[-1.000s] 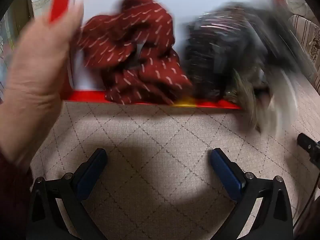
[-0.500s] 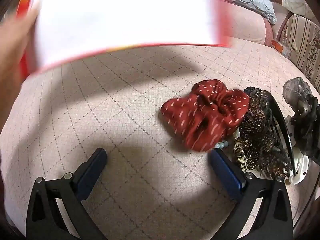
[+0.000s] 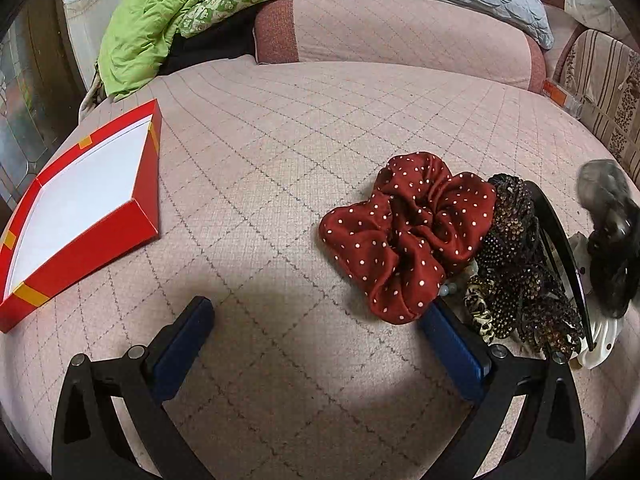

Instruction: Organize jewelry

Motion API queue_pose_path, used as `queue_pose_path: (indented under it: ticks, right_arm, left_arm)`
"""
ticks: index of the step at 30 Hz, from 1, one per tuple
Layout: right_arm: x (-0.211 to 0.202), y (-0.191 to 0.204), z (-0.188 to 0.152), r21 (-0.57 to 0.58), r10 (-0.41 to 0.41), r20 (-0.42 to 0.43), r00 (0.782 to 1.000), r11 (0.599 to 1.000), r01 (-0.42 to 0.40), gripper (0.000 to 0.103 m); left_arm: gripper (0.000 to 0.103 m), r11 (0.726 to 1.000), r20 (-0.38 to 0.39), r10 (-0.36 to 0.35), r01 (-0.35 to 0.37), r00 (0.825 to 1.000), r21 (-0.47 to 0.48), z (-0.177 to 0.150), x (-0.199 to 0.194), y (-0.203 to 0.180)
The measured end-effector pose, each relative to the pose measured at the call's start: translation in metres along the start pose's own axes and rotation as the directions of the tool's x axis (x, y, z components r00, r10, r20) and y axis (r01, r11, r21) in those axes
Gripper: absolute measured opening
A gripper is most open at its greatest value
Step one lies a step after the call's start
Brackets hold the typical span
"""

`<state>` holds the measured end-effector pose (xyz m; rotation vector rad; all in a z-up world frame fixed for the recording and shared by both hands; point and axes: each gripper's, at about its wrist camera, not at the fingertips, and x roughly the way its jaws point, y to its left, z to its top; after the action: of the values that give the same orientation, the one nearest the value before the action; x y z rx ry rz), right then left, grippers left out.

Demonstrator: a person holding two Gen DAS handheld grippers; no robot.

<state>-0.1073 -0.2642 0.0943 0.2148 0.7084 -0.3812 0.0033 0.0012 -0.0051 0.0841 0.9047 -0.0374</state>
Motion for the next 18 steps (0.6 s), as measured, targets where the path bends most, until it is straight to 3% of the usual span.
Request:
queue_pose_path:
  ticks: [6,9,15,18]
  right_arm:
    - [-0.042,0.004,-0.007,-0.102,0.169,0.085,0.982,0.982,-0.16,0.103]
    - [-0.064,0.006,-0.017,-0.131,0.289,0.119,0.95,0.953,-0.274,0.103]
    - [-0.076,0.012,-0.029,-0.144,0.387,0.131,0.913,0.918,-0.369,0.103]
    - [-0.075,0.013,-0.027,-0.134,0.389,0.135,0.911,0.918,-0.372,0.103]
  left_arm:
    - [0.103,1.0,0.004,0.002,-0.002,1.0,0.002,-0.003,0.001,-0.002]
    - [0.103,1.0,0.005,0.002,-0.002,1.0,0.001,-0.003,0.001,-0.003]
    - [0.103,1.0,-0.004,0.002,-0.002,1.0,0.004,0.001,-0.003,0.004]
    - [0.103,0.999,-0.005,-0.002,0.002,1.0,0.039,0.001,-0.013,0.002]
